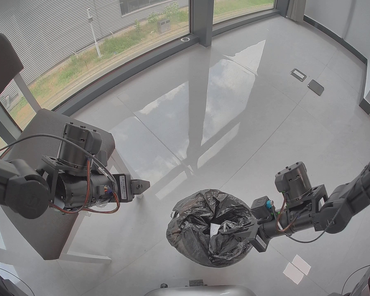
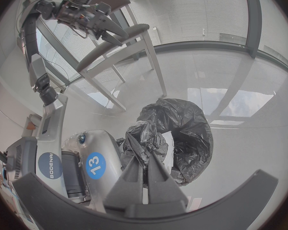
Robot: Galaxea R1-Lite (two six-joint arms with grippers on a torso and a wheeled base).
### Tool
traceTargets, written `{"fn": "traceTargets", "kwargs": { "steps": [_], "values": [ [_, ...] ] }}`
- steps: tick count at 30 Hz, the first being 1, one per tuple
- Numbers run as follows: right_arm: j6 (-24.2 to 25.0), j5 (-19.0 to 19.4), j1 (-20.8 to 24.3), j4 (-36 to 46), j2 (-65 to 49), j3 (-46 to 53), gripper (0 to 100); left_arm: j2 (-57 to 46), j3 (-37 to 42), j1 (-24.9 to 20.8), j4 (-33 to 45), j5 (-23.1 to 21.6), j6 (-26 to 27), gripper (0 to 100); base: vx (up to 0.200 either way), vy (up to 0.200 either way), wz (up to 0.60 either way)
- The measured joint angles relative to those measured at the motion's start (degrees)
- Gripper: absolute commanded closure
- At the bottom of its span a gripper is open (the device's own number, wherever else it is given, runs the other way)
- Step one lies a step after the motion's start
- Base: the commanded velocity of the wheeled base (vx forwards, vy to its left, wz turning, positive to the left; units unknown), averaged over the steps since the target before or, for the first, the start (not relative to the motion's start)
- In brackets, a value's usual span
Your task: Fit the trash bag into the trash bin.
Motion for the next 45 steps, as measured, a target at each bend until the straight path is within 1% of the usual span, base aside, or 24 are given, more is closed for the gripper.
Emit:
{"fn": "traceTargets", "kwargs": {
  "steps": [9,12,28,38,43,44,45],
  "values": [
    [0.88,0.05,-1.27,-1.56,10.74,-11.25,100,-0.40,0.27,0.06,-1.18,-0.02,-0.02,0,0.000,0.000,0.00],
    [0.93,0.02,-1.49,-1.67,13.53,-13.23,100,-0.55,0.29,0.06,-1.45,0.00,-0.05,0,0.000,0.000,0.00],
    [0.66,0.05,-1.52,-1.90,17.12,-10.31,100,-1.26,0.29,0.11,-1.48,0.00,-0.09,0,0.000,0.000,0.00],
    [1.04,0.02,-2.01,-4.13,20.80,-10.67,100,-1.54,0.38,0.15,-1.45,-0.11,-0.07,0,0.000,0.000,0.00],
    [2.00,0.02,-2.10,-4.74,22.93,-12.26,100,-1.57,0.38,0.28,-1.48,-0.20,-0.09,0,0.000,0.000,0.00],
    [2.13,0.02,-2.10,-4.68,23.45,-12.90,0,-1.57,0.38,0.45,-1.45,-0.28,-0.09,0,0.000,0.000,0.00],
    [2.17,0.02,-2.07,-4.68,23.65,-13.04,0,-1.60,0.38,0.50,-1.45,-0.30,-0.09,0,0.000,0.000,0.00]
  ]
}}
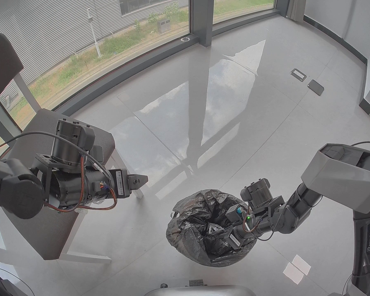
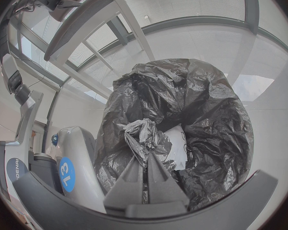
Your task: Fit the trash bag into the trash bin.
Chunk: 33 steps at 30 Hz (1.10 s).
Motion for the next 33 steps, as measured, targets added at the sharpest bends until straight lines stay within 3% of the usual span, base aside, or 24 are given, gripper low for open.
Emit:
{"fn": "traceTargets", "kwargs": {
  "steps": [19,27,33],
  "values": [
    [1.88,-0.62,-2.67,0.18,-7.91,2.07,0,-0.18,-0.88,1.33,-1.69,0.02,0.88,0,0.000,0.000,0.00],
    [2.11,-6.97,-8.02,0.68,-25.17,7.09,0,-3.55,-2.51,7.39,-3.25,0.27,12.87,0,0.000,0.000,0.00],
    [2.78,-11.30,-13.34,2.49,-42.05,12.13,0,-10.86,-3.00,11.56,1.21,1.34,17.42,0,0.000,0.000,0.00]
  ]
}}
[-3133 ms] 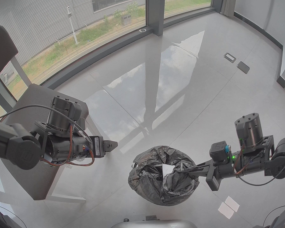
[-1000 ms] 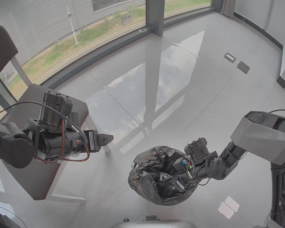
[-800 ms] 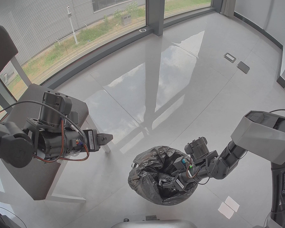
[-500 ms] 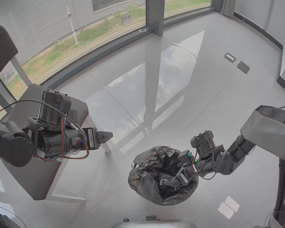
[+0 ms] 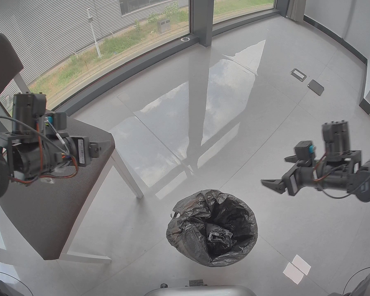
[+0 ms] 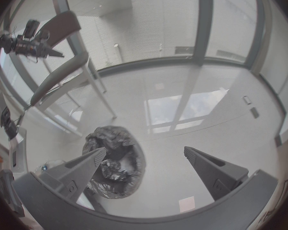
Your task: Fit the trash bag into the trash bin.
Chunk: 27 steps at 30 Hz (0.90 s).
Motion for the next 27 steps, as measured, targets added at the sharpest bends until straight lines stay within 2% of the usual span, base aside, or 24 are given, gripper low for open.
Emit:
{"fn": "traceTargets", "kwargs": {
  "steps": [6,12,27],
  "values": [
    [0.61,-1.82,-4.79,10.22,-15.60,2.73,0,-10.91,-0.33,1.93,11.59,1.16,1.45,0,0.000,0.000,0.00],
    [2.91,-2.93,-9.35,24.82,-34.18,3.72,0,-25.44,-0.85,3.50,27.73,2.28,1.83,0,0.000,0.000,0.00],
    [9.47,-3.78,-14.01,58.70,-75.97,5.27,0,-57.55,-5.21,8.16,60.83,3.61,-0.61,0,0.000,0.000,0.00]
  ]
}}
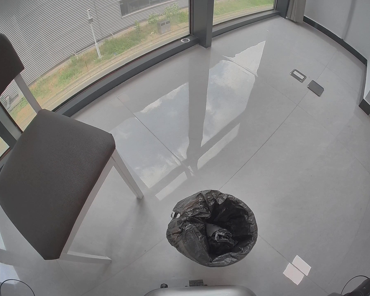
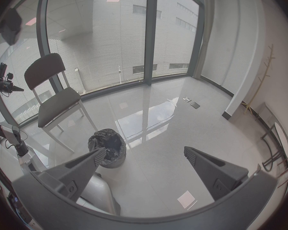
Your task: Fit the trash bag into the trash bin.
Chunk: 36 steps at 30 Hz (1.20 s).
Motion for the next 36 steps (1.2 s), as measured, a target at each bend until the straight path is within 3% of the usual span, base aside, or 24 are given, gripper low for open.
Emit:
{"fn": "traceTargets", "kwargs": {
  "steps": [4,9,13,17,23,27,36],
  "values": [
    [3.01,-0.11,-0.90,5.34,-8.84,2.32,0,-8.05,-1.69,1.10,7.78,0.22,-0.55,0,0.000,0.000,0.00],
    [4.30,-0.41,-1.45,3.67,-13.45,6.40,0,-14.36,-2.10,1.88,9.17,0.26,-1.01,0,0.000,0.000,0.00],
    [4.52,-0.38,-1.57,-5.77,-14.99,10.53,0,-16.92,-1.99,2.23,9.28,0.30,-1.91,0,0.000,0.000,0.00],
    [4.58,-0.28,-1.65,-21.48,-15.76,17.81,0,-18.30,-1.88,2.40,9.36,0.39,-2.49,0,0.000,0.000,0.00],
    [4.68,-1.32,-1.68,-38.22,-16.14,29.92,0,-19.15,-1.74,2.56,9.42,0.66,-1.56,0,0.000,0.000,0.00],
    [4.91,-1.95,-1.68,-42.08,-16.15,34.49,0,-19.37,-1.69,2.58,9.47,1.23,0.04,0,0.000,0.000,0.00],
    [5.85,-2.68,-1.71,-40.61,-16.18,36.33,0,-19.52,-0.78,2.65,9.45,2.74,0.55,0,0.000,0.000,0.00]
  ]
}}
